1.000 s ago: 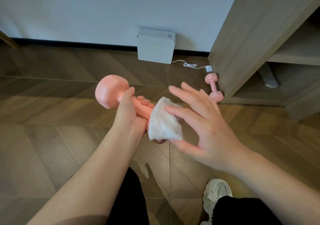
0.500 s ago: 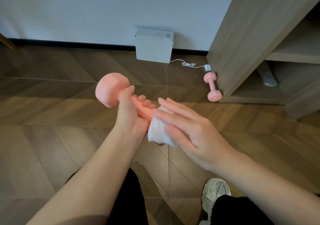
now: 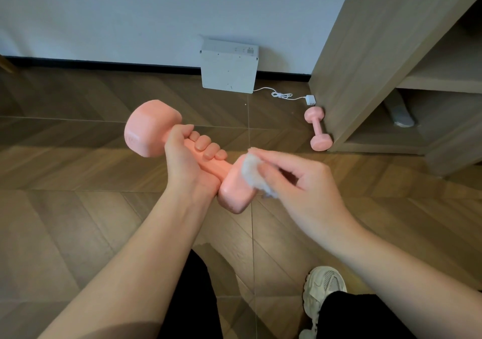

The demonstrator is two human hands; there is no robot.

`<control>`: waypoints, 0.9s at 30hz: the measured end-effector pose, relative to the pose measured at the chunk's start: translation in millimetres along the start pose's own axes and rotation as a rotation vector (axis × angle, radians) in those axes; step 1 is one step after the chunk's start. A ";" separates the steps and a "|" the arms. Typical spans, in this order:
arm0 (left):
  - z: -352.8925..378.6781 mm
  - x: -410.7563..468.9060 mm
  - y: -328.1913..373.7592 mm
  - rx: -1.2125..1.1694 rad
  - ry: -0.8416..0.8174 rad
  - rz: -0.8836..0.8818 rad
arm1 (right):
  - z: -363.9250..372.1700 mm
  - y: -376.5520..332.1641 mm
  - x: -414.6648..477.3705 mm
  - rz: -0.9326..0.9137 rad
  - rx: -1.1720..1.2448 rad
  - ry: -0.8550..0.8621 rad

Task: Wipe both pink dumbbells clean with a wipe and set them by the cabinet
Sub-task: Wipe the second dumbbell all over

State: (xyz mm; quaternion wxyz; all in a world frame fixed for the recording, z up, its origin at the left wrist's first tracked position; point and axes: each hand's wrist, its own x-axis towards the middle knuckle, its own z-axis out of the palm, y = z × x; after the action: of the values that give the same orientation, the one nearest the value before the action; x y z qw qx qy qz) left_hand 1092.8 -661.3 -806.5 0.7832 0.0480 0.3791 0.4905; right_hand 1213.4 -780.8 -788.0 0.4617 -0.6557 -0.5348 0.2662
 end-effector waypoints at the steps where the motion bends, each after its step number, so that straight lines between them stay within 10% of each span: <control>1: -0.8 0.4 0.9 -0.010 0.005 -0.005 | -4.7 0.8 3.6 0.005 -0.044 0.066; 8: -3.5 0.1 4.3 -0.032 -0.032 -0.016 | -15.4 1.4 13.9 -0.271 -0.386 0.325; 15: -2.3 -2.4 1.7 -0.062 -0.072 -0.044 | 14.5 5.1 -10.3 -0.530 -0.216 -0.077; 19: -3.3 -3.6 5.7 -0.025 -0.085 -0.013 | 9.6 7.1 -4.2 -0.243 -0.182 -0.143; 27: -4.5 -4.1 9.7 -0.058 -0.132 -0.031 | 6.9 20.9 -3.5 -0.519 -0.413 -0.201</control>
State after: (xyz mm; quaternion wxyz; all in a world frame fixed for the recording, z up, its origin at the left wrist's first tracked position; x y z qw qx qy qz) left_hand 1081.9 -661.0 -803.1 0.8152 0.0516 0.3128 0.4848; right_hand 1216.0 -781.9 -810.1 0.3166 -0.5479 -0.7692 0.0893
